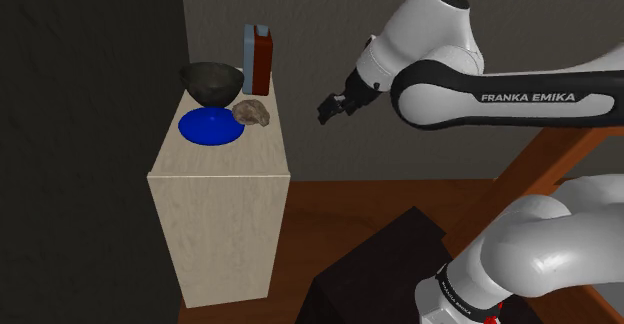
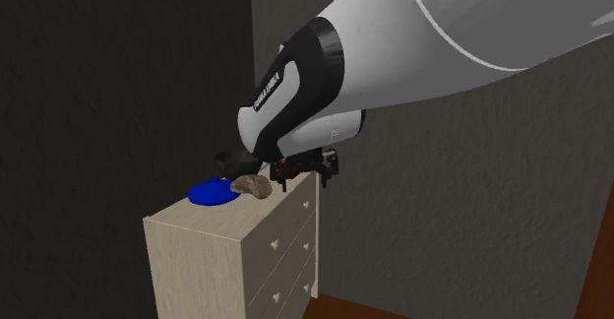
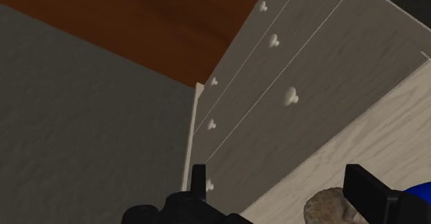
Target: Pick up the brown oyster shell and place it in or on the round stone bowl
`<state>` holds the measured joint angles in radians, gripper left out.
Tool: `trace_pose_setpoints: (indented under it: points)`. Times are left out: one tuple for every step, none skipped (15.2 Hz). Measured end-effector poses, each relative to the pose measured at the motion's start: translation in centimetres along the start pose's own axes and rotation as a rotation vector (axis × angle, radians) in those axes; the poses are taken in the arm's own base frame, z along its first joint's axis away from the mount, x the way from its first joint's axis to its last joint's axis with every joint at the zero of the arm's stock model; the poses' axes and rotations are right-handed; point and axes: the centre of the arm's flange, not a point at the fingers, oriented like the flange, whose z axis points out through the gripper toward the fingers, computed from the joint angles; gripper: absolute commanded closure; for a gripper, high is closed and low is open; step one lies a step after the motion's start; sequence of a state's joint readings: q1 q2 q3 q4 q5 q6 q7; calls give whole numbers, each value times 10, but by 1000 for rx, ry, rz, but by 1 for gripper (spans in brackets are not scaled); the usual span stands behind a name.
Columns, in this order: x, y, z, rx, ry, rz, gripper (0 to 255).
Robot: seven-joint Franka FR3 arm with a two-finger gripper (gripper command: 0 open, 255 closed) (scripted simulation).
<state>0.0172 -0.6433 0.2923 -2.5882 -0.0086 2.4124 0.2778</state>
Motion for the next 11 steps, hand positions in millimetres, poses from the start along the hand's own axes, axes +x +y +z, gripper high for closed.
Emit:
trace_pose_setpoints:
  points:
    - [1,-9,6,0,29,-8,0]
    - [7,-16,15,-2,56,-16,0]
    - [9,-26,21,-2,85,-26,0]
    - [11,-34,28,-4,111,-34,0]
    - [14,-45,35,-4,139,-43,0]
    - [19,-52,42,-6,167,-51,0]
    - [25,-59,54,-5,194,-59,0]
    - [24,-68,61,-7,222,-69,0]
    - [27,-77,67,-7,251,-78,0]
    - [30,-85,74,-9,279,-87,0]
    - [31,-89,80,-6,293,-92,0]
